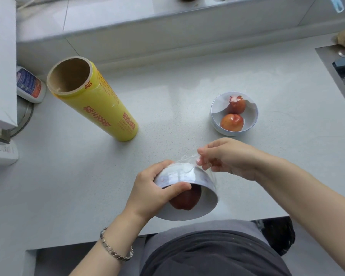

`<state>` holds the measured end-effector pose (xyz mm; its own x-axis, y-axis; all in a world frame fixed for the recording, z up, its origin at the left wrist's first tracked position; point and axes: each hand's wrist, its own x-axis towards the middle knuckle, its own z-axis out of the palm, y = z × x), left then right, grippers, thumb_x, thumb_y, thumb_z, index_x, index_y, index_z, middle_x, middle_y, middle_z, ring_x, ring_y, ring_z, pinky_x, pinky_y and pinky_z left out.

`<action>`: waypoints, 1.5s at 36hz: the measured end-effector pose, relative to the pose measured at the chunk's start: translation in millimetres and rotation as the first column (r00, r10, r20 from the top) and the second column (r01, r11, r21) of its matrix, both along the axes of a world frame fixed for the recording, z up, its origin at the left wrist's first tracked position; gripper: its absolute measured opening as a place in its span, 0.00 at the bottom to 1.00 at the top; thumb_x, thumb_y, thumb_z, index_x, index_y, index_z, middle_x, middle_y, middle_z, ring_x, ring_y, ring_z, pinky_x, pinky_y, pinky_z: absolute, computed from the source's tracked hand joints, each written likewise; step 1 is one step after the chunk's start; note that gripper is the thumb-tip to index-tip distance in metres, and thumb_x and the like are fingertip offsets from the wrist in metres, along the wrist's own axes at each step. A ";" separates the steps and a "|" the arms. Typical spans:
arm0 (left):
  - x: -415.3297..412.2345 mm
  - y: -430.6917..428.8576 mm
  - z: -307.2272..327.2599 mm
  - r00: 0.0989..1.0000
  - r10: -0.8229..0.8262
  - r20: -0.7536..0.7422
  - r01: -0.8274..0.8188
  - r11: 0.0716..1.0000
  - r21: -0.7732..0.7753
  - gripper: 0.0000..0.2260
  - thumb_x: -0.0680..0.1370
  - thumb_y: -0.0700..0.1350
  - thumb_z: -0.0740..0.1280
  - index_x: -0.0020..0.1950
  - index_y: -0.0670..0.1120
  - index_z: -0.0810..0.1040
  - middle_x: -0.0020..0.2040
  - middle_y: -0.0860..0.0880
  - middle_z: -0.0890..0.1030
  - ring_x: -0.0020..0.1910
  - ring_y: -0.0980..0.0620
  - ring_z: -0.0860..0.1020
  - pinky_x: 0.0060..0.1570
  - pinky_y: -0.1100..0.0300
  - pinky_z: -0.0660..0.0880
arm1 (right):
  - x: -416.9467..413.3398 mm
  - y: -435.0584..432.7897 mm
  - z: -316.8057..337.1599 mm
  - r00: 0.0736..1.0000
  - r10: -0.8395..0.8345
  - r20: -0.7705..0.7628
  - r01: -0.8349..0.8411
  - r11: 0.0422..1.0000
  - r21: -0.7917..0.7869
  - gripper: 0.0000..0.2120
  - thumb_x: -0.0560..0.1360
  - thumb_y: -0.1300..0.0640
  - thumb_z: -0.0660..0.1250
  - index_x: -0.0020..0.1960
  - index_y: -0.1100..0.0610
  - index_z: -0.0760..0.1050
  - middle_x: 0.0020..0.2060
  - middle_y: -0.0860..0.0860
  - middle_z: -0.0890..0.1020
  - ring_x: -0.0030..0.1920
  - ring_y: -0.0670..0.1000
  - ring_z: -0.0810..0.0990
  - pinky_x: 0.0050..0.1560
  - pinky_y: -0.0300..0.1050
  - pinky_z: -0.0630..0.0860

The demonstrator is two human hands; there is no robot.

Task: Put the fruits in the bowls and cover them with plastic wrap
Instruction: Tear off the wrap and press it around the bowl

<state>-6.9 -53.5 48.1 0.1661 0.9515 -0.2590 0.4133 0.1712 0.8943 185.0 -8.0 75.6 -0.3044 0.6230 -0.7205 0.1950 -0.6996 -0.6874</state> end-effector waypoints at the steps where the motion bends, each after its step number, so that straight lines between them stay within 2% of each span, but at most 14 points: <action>1: -0.5 0.2 0.1 1.000 -0.013 0.005 0.013 1.000 0.004 0.16 0.54 0.63 0.72 0.40 0.68 0.79 0.41 0.66 0.81 0.42 0.67 0.77 0.45 0.73 0.72 | -0.7 -0.3 -1.3 1.000 -0.018 -0.026 0.017 1.000 -0.020 0.10 0.78 0.59 0.61 0.38 0.57 0.72 0.29 0.47 0.79 0.31 0.44 0.73 0.34 0.35 0.66; 7: 1.7 1.9 -2.3 1.000 -0.014 -0.016 0.014 1.000 0.010 0.18 0.53 0.64 0.72 0.41 0.64 0.78 0.43 0.66 0.81 0.46 0.64 0.79 0.48 0.71 0.73 | -2.4 5.5 -4.1 0.994 0.094 0.057 -0.090 0.994 -0.059 0.08 0.75 0.57 0.65 0.38 0.57 0.74 0.25 0.47 0.75 0.29 0.44 0.69 0.33 0.35 0.64; 11: 4.2 2.6 -1.4 0.999 -0.026 -0.032 0.025 1.000 -0.009 0.18 0.53 0.64 0.71 0.41 0.63 0.77 0.41 0.69 0.80 0.44 0.68 0.77 0.45 0.75 0.71 | -3.6 19.8 0.8 0.964 0.258 0.062 -0.236 0.941 -0.244 0.17 0.75 0.43 0.63 0.42 0.57 0.75 0.26 0.48 0.74 0.29 0.44 0.68 0.32 0.34 0.62; 14: 4.7 3.1 -2.1 0.998 -0.023 -0.056 0.022 1.000 -0.021 0.21 0.52 0.66 0.71 0.42 0.63 0.76 0.40 0.67 0.81 0.44 0.69 0.77 0.45 0.76 0.70 | -5.0 28.1 5.5 0.900 0.428 0.086 -0.384 0.871 -0.308 0.23 0.72 0.36 0.60 0.37 0.56 0.75 0.24 0.47 0.73 0.27 0.44 0.68 0.32 0.35 0.60; 18: 4.7 4.1 -1.6 0.998 -0.044 -0.035 0.043 0.999 -0.032 0.19 0.53 0.65 0.71 0.41 0.62 0.78 0.42 0.63 0.82 0.43 0.64 0.78 0.45 0.72 0.73 | -2.9 31.3 7.5 0.873 0.482 0.076 -0.452 0.858 -0.244 0.15 0.72 0.44 0.67 0.38 0.55 0.80 0.23 0.46 0.70 0.31 0.45 0.68 0.36 0.36 0.62; 21: 3.8 5.0 -1.3 0.999 -0.038 -0.015 0.038 0.998 -0.050 0.17 0.53 0.64 0.72 0.39 0.64 0.78 0.42 0.63 0.82 0.43 0.63 0.79 0.45 0.72 0.73 | -3.8 26.4 2.2 0.933 0.359 0.031 -0.355 0.930 -0.090 0.09 0.72 0.53 0.69 0.34 0.55 0.79 0.26 0.48 0.69 0.31 0.44 0.68 0.36 0.35 0.64; 25: 1.5 6.4 -2.3 1.000 -0.027 -0.010 0.027 0.997 -0.067 0.17 0.53 0.65 0.71 0.39 0.64 0.80 0.43 0.64 0.81 0.45 0.63 0.79 0.47 0.70 0.73 | -9.5 12.6 -8.3 0.987 0.111 0.115 -0.133 0.970 0.205 0.09 0.71 0.55 0.70 0.33 0.54 0.79 0.28 0.49 0.76 0.25 0.41 0.69 0.32 0.31 0.67; 29: 1.4 5.3 4.2 0.996 -0.081 0.032 0.081 0.997 -0.006 0.17 0.53 0.62 0.73 0.41 0.70 0.78 0.42 0.64 0.82 0.43 0.62 0.79 0.45 0.70 0.74 | -8.1 8.8 -28.2 0.952 -0.268 0.147 0.177 0.876 0.449 0.07 0.72 0.58 0.69 0.37 0.59 0.81 0.23 0.45 0.76 0.23 0.40 0.68 0.31 0.31 0.66; 32: 2.0 1.2 8.0 0.990 -0.128 0.057 0.127 0.991 0.031 0.19 0.53 0.60 0.74 0.43 0.70 0.79 0.43 0.63 0.82 0.44 0.61 0.79 0.46 0.69 0.74 | 6.0 17.0 -35.7 0.892 -0.403 0.206 0.234 0.800 0.553 0.06 0.72 0.58 0.69 0.39 0.60 0.81 0.22 0.44 0.72 0.25 0.41 0.67 0.33 0.36 0.65; 36: 2.7 -2.0 5.2 0.993 -0.044 0.111 0.042 0.999 0.022 0.16 0.54 0.59 0.73 0.40 0.65 0.81 0.42 0.65 0.82 0.43 0.64 0.79 0.45 0.71 0.73 | 13.2 17.2 -29.3 0.954 -0.230 0.194 0.117 0.878 0.465 0.08 0.73 0.54 0.68 0.36 0.53 0.79 0.18 0.41 0.71 0.23 0.40 0.67 0.27 0.29 0.64; 42: 2.4 4.1 -0.1 0.997 -0.013 0.077 0.012 1.000 0.006 0.20 0.54 0.61 0.73 0.44 0.60 0.79 0.43 0.66 0.82 0.45 0.65 0.79 0.46 0.72 0.73 | 2.3 8.3 -20.9 0.992 -0.083 0.091 0.050 0.945 0.325 0.10 0.75 0.51 0.65 0.38 0.52 0.79 0.33 0.43 0.82 0.34 0.39 0.78 0.38 0.33 0.75; 46: -0.3 3.3 -0.1 0.997 -0.011 0.070 0.010 1.000 0.015 0.18 0.54 0.60 0.73 0.42 0.62 0.80 0.42 0.66 0.82 0.44 0.66 0.79 0.45 0.73 0.72 | 5.0 7.7 -18.1 0.996 -0.089 -0.010 0.089 0.990 0.106 0.22 0.75 0.40 0.56 0.45 0.57 0.79 0.41 0.53 0.84 0.38 0.48 0.81 0.40 0.38 0.75; 51: -0.4 -0.1 -1.7 0.997 -0.022 0.077 0.022 1.000 0.005 0.14 0.54 0.60 0.73 0.38 0.66 0.81 0.41 0.66 0.82 0.43 0.66 0.79 0.44 0.74 0.72 | 9.8 8.4 -12.5 0.997 0.040 -0.065 -0.043 0.998 -0.055 0.40 0.61 0.26 0.49 0.45 0.59 0.79 0.35 0.53 0.83 0.34 0.49 0.80 0.36 0.38 0.72; 54: 0.0 -1.5 -4.0 0.996 -0.031 0.081 0.032 0.999 -0.008 0.17 0.53 0.60 0.73 0.41 0.62 0.80 0.41 0.64 0.82 0.43 0.64 0.79 0.45 0.71 0.73 | 6.8 6.1 -6.5 0.990 0.143 0.014 -0.142 0.990 -0.015 0.40 0.56 0.25 0.53 0.43 0.58 0.80 0.34 0.52 0.82 0.35 0.48 0.79 0.38 0.39 0.71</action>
